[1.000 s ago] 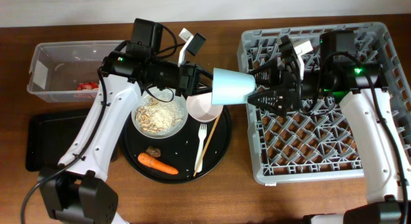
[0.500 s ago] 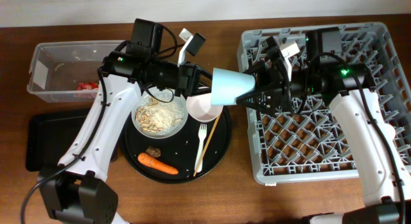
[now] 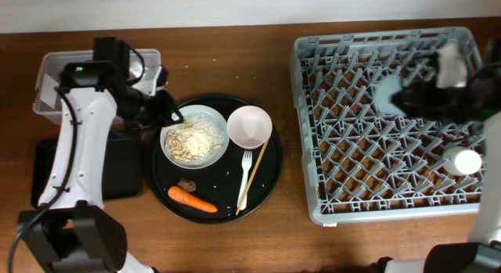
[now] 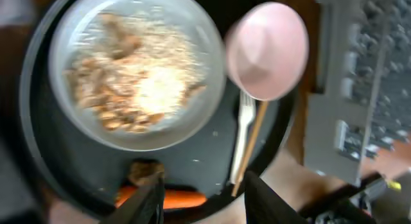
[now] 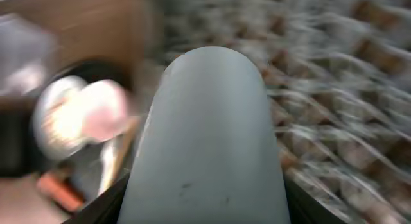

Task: Sort waste into correct bins and load items into the dishwasher rack
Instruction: 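Place the blue cup upside down in the rack with the right gripper, then grasp the pink bowl with the right gripper and lift it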

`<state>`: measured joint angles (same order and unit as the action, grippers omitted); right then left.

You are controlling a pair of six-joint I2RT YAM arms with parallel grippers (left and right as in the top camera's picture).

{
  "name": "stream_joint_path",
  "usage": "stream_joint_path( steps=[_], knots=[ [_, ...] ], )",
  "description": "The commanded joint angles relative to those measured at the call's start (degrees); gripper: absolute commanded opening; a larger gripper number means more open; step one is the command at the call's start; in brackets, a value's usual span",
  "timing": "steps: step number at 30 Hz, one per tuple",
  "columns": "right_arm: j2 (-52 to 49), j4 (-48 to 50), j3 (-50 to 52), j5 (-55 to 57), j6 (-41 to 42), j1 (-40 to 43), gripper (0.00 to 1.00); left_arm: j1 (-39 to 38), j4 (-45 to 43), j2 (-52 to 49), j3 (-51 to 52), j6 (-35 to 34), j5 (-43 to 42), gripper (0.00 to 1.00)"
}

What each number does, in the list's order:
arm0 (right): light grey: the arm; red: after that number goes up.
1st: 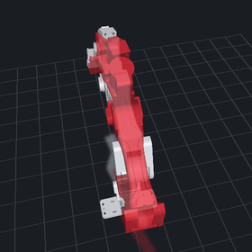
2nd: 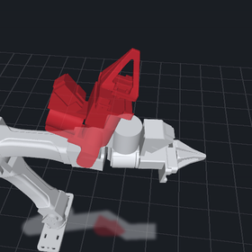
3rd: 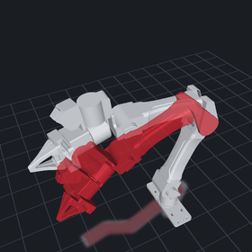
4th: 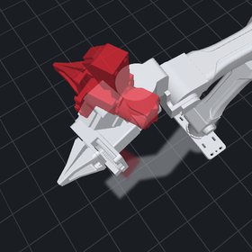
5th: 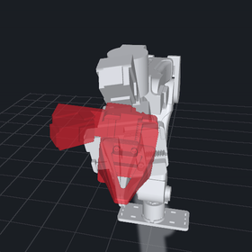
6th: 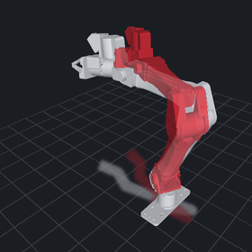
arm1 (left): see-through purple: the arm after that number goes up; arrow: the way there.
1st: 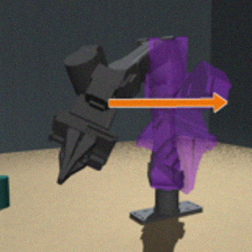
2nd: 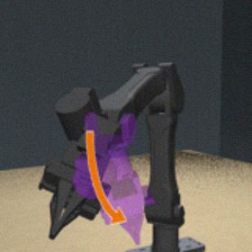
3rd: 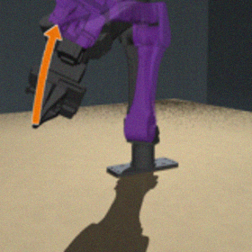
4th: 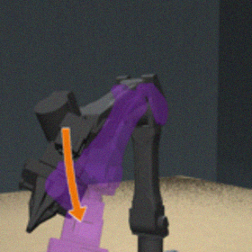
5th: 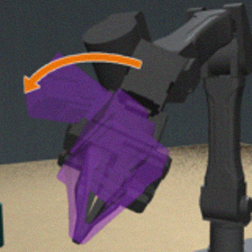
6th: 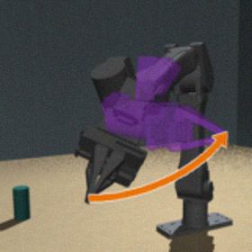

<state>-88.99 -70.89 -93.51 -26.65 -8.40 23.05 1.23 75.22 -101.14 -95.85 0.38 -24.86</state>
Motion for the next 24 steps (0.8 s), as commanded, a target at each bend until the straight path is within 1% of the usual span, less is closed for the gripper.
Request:
stream_joint_path(
  steps=[1, 3, 4, 6, 7, 10, 11, 12, 13, 14, 16, 17, 18, 19, 20, 21, 22, 24],
  knots=[
    [-1.0, 4.1, -1.3, 16.3, 9.9, 6.8, 0.4, 0.8, 0.1, 0.9, -0.2, -0.8, 2.2, 0.4],
    [-2.8, 9.3, -1.3, 18.8, 13.3, 10.1, 0.4, 0.0, 0.1, 0.9, -0.2, -0.8, 2.2, 0.39],
    [-4.3, 10.3, -1.3, 20.3, 15.1, 10.8, 0.4, -0.4, 0.1, 0.9, -0.2, -0.8, 2.2, 0.39],
    [-8.5, 11.8, -1.3, 24.4, 15.5, 11.1, 0.4, -0.4, 0.6, 0.9, -0.2, -0.8, 2.2, 0.39],
    [-10.9, 12.5, -1.3, 26.1, 17.1, 11.1, 0.4, -0.5, 0.7, 0.9, -0.2, -0.8, 2.2, 0.39],
    [-16.5, 12.6, -1.3, 26.1, 17.1, 11.1, 0.4, -0.5, 0.9, 0.9, -0.2, -0.8, 2.2, 0.39],
    [-17.3, 12.8, -1.3, 25.8, 17.1, 11.1, 0.48, -0.5, 0.9, 0.9, -0.2, -0.8, 2.2, 0.39],
    [-17.6, 13.7, -1.3, 23.9, 17.1, 11.1, 0.89, -0.5, 1.0, 0.9, -0.2, -0.8, 2.2, 0.39],
    [-17.6, 14.9, -1.3, 18.7, 17.1, 11.1, 0.99, -0.5, 1.2, 0.9, -0.2, -0.8, 2.2, 0.4],
    [-17.6, 15.2, -1.3, 15.1, 17.1, 11.1, 0.99, -0.5, 1.8, 0.9, -0.2, -0.8, 2.2, 0.41],
    [-17.1, 11.9, -1.3, 13.7, 17.1, 11.1, 0.99, -0.5, 2.0, 0.9, -0.2, -0.8, 2.2, 0.41],
    [-15.7, 10.2, -1.3, 11.1, 17.0, 11.1, 0.99, -0.5, 2.0, 0.9, -0.2, -0.8, 2.2, 0.41],
    [-13.4, 9.2, -1.3, 4.7, 14.3, 10.5, 0.99, -0.5, 2.0, 0.9, -0.2, -0.8, 2.2, 0.41],
    [-10.0, 8.0, -1.3, 0.3, 11.3, 7.5, 0.99, -0.5, 1.9, 0.9, -0.2, -0.8, 2.2, 0.41],
    [-7.1, 6.9, -1.3, 0.0, 9.1, 3.5, 0.99, -0.5, 2.0, 0.9, -0.2, -0.8, 2.2, 0.41],
    [-4.8, 5.9, -1.3, 0.0, 7.2, -2.7, 0.99, -0.5, 2.0, 0.9, -0.2, -0.8, 2.2, 0.41],
    [-4.0, 5.0, -1.3, 0.1, 6.9, -12.3, 0.99, -0.5, 1.8, 0.9, -0.2, -0.8, 2.2, 0.41],
    [-5.2, 6.1, -1.3, 0.4, 6.9, -26.4, 0.99, -0.5, 1.8, 0.9, -0.2, -0.8, 2.2, 0.41]
  ],
)
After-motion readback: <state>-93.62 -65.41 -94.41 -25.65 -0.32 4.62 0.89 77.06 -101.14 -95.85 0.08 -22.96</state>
